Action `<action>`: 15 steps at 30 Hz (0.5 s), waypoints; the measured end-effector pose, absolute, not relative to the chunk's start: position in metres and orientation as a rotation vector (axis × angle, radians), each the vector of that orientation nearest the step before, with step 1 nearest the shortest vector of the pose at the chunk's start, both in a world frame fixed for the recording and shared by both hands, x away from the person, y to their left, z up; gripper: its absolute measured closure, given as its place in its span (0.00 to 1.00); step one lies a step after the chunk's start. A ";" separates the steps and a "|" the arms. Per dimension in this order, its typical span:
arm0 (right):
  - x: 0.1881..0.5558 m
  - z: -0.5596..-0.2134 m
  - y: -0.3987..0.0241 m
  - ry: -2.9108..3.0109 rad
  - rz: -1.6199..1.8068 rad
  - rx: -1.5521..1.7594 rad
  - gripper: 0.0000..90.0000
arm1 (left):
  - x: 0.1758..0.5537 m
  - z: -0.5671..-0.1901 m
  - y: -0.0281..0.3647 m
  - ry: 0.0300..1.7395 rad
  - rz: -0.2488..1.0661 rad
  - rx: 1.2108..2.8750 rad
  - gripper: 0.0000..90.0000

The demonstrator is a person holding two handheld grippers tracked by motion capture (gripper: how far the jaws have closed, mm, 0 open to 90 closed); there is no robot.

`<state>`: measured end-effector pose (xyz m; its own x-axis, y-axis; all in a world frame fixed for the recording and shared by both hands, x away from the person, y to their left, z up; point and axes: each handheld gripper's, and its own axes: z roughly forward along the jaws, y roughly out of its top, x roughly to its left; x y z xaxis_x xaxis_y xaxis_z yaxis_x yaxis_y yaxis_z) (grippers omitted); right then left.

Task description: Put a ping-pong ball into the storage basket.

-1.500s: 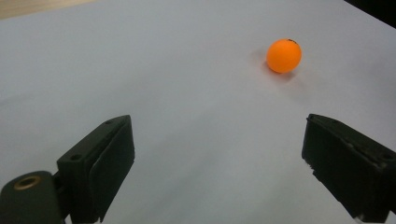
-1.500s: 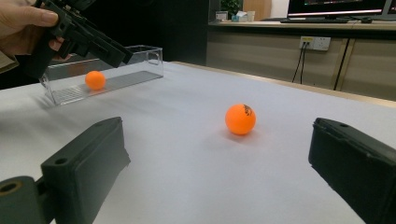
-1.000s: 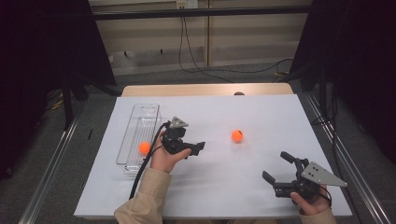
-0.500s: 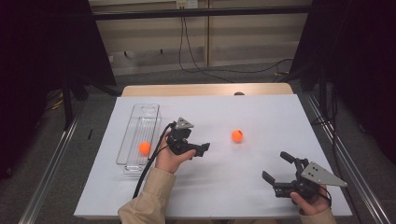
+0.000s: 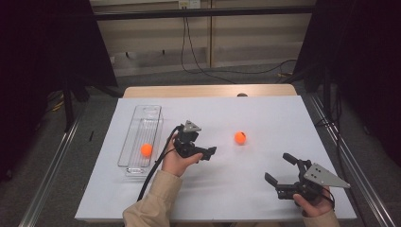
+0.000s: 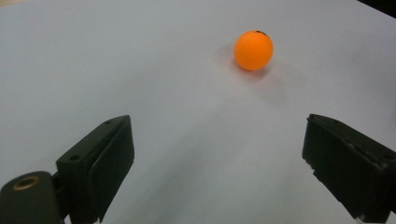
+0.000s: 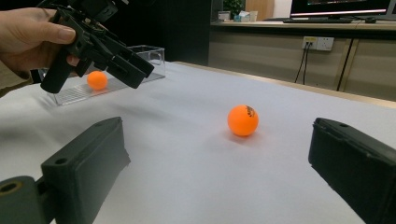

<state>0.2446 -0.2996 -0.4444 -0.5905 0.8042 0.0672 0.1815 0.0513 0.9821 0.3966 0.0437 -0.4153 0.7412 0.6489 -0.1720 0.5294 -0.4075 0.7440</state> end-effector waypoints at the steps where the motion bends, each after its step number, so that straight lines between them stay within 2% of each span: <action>1: 0.245 -0.444 -0.299 1.821 1.576 0.985 0.04 | 0.397 -0.415 0.044 0.886 0.181 2.100 0.10; 15: 0.245 -0.444 -0.300 1.820 1.575 0.991 0.04 | 0.399 -0.417 0.031 0.866 0.169 2.106 0.10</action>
<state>0.2448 -0.2996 -0.4445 -0.5891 0.8051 0.0691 0.1840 0.0503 0.9816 0.3989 0.0312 -0.4174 0.7532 0.6344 -0.1737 0.5222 -0.4163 0.7443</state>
